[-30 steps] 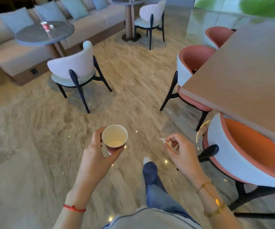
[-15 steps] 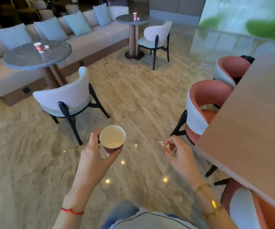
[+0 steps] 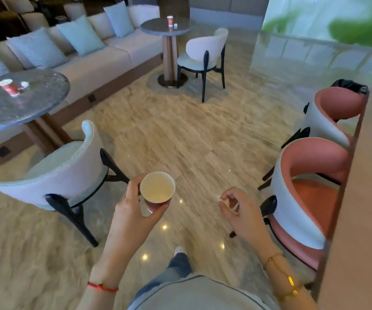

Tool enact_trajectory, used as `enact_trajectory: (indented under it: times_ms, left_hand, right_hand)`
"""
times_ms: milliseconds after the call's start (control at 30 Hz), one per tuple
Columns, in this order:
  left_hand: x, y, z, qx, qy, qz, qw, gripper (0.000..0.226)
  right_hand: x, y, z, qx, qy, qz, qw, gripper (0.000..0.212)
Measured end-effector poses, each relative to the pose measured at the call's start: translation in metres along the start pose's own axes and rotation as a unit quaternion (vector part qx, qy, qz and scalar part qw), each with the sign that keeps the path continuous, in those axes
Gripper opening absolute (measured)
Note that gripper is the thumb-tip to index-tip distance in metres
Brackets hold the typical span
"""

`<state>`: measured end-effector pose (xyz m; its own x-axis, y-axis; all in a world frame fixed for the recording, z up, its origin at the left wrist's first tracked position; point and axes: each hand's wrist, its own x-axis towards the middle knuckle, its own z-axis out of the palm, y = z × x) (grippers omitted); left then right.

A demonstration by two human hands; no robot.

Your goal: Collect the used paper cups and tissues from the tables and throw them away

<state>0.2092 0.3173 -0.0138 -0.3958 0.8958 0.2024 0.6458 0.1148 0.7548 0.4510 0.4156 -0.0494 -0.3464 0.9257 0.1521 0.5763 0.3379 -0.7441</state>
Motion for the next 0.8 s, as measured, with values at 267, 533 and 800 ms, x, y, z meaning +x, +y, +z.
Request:
enact_trajectory:
  times_ms: [267, 533, 800]
  left_hand:
    - [0.212, -0.001, 0.033, -0.008, -0.083, 0.06, 0.995, 0.074]
    - [0.376, 0.01, 0.124, -0.02, -0.144, 0.09, 0.985, 0.076]
    - [0.562, 0.069, 0.242, -0.068, -0.169, 0.126, 0.975, 0.073]
  right_hand:
    - [0.165, 0.012, -0.003, -0.01, 0.082, 0.057, 0.995, 0.012]
    - [0.295, 0.075, -0.021, -0.018, 0.135, 0.127, 0.982, 0.015]
    - [0.471, 0.154, -0.09, -0.039, 0.165, 0.136, 0.976, 0.009]
